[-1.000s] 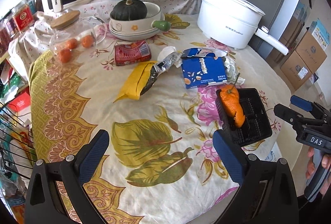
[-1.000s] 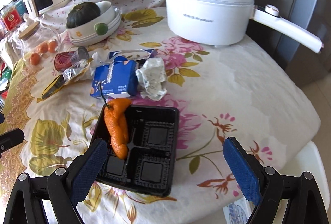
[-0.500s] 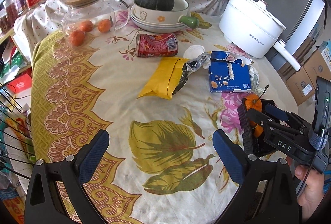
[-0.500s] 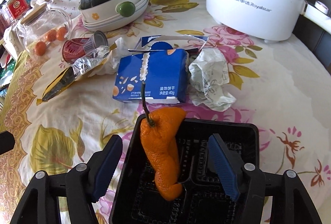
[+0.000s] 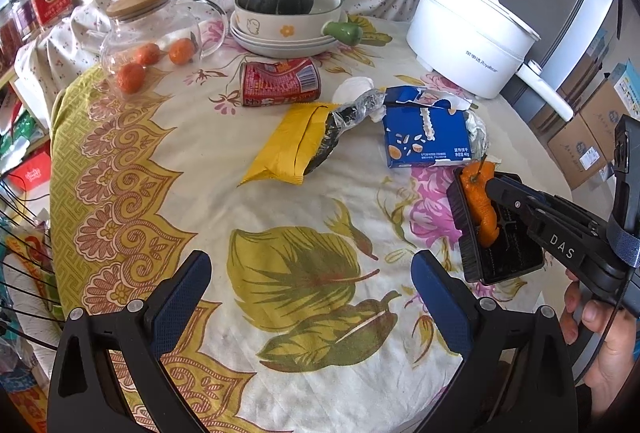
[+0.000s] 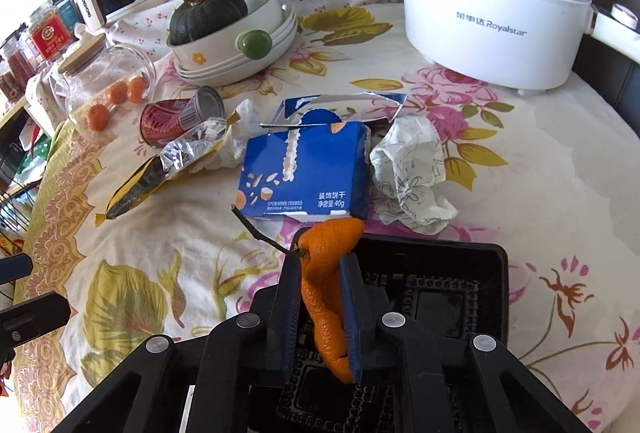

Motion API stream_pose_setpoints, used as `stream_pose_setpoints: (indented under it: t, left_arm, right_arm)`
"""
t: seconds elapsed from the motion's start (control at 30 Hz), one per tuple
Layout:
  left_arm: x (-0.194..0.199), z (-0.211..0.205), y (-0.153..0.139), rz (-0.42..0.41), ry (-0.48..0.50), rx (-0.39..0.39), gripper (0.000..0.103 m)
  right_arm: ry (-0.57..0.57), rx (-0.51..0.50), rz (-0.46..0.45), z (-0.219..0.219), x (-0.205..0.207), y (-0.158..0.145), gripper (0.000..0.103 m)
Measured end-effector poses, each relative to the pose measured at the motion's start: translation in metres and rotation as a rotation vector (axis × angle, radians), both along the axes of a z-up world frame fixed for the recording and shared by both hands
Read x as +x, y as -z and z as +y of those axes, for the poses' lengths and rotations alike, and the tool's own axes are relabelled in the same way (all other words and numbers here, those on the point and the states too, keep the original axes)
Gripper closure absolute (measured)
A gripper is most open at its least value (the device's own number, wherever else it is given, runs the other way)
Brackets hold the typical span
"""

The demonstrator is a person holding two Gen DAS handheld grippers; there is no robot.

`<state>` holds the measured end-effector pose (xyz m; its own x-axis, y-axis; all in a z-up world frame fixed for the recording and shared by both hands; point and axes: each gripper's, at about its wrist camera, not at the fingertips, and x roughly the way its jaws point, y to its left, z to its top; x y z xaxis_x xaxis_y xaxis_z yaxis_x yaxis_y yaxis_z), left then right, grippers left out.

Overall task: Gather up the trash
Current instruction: 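Lift the orange peel with right while left grasps the black tray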

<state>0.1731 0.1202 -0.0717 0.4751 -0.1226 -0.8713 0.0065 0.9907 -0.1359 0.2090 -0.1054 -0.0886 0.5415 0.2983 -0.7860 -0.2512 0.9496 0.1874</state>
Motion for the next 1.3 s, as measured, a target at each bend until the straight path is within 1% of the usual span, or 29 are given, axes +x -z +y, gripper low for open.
stream_pose_setpoints:
  t: [0.03, 0.1, 0.13, 0.2, 0.27, 0.3, 0.33, 0.47, 0.6, 0.63, 0.67, 0.7, 0.73, 0.87, 0.97, 1.1, 1.2, 1.3]
  left_arm:
    - [0.0, -0.003, 0.0, 0.001, 0.007, 0.003, 0.002]
    - [-0.002, -0.008, 0.0, 0.003, 0.022, 0.009, 0.002]
    - [-0.002, -0.01, 0.0, 0.004, 0.028, 0.013, 0.002]
    - [-0.003, -0.012, -0.001, 0.004, 0.035, 0.017, 0.002]
    - [-0.002, -0.011, 0.0, 0.005, 0.036, 0.016, 0.002]
    - [-0.002, -0.01, 0.0, 0.006, 0.033, 0.014, 0.002]
    - [-0.002, -0.008, 0.0, 0.007, 0.03, 0.012, 0.002]
    - [-0.001, -0.004, 0.001, 0.009, 0.018, 0.005, 0.002]
    - [-0.001, -0.005, 0.002, 0.01, 0.019, 0.009, 0.002]
    - [0.0, -0.005, 0.002, 0.01, 0.02, 0.011, 0.002]
    - [0.0, -0.005, 0.002, 0.01, 0.02, 0.011, 0.002]
    - [0.0, -0.006, 0.002, 0.011, 0.021, 0.01, 0.002]
    - [0.0, -0.006, 0.002, 0.012, 0.021, 0.01, 0.002]
    - [0.0, -0.008, 0.002, 0.011, 0.025, 0.012, 0.002]
    - [0.0, -0.011, 0.001, 0.008, 0.031, 0.013, 0.002]
    - [0.0, -0.021, -0.001, 0.004, 0.047, 0.011, 0.002]
    - [0.0, -0.034, -0.002, 0.003, 0.072, 0.011, 0.002]
    - [0.002, -0.052, -0.003, 0.003, 0.106, 0.01, 0.002]
  right_arm:
    - [0.001, 0.004, 0.0, -0.002, 0.0, -0.001, 0.089]
    - [0.011, 0.005, -0.001, -0.005, 0.0, -0.001, 0.089]
    - [0.025, 0.0, -0.001, -0.007, 0.001, -0.001, 0.087]
    - [0.05, 0.045, 0.033, -0.012, 0.004, 0.002, 0.08]
    - [0.09, 0.096, 0.062, -0.016, 0.006, 0.005, 0.042]
    - [0.108, 0.108, 0.056, -0.017, 0.006, 0.006, 0.036]
    - [0.117, 0.106, 0.051, -0.016, 0.006, 0.006, 0.034]
    - [0.102, 0.075, 0.057, -0.004, 0.009, 0.012, 0.034]
    - [0.08, 0.015, 0.042, 0.007, 0.014, 0.019, 0.034]
    - [0.077, 0.01, 0.037, 0.008, 0.016, 0.02, 0.037]
    - [0.072, 0.012, 0.031, 0.008, 0.018, 0.022, 0.049]
    - [0.062, 0.014, 0.03, 0.008, 0.02, 0.023, 0.057]
    - [0.045, 0.023, 0.031, 0.008, 0.021, 0.024, 0.069]
    - [0.013, 0.038, -0.004, 0.006, 0.015, 0.015, 0.078]
    - [0.009, 0.062, -0.032, 0.001, 0.01, 0.002, 0.081]
    - [0.031, 0.116, -0.061, -0.016, 0.002, -0.019, 0.082]
    - [0.038, 0.146, -0.09, -0.032, -0.005, -0.035, 0.082]
    - [0.014, 0.165, -0.116, -0.043, -0.012, -0.049, 0.082]
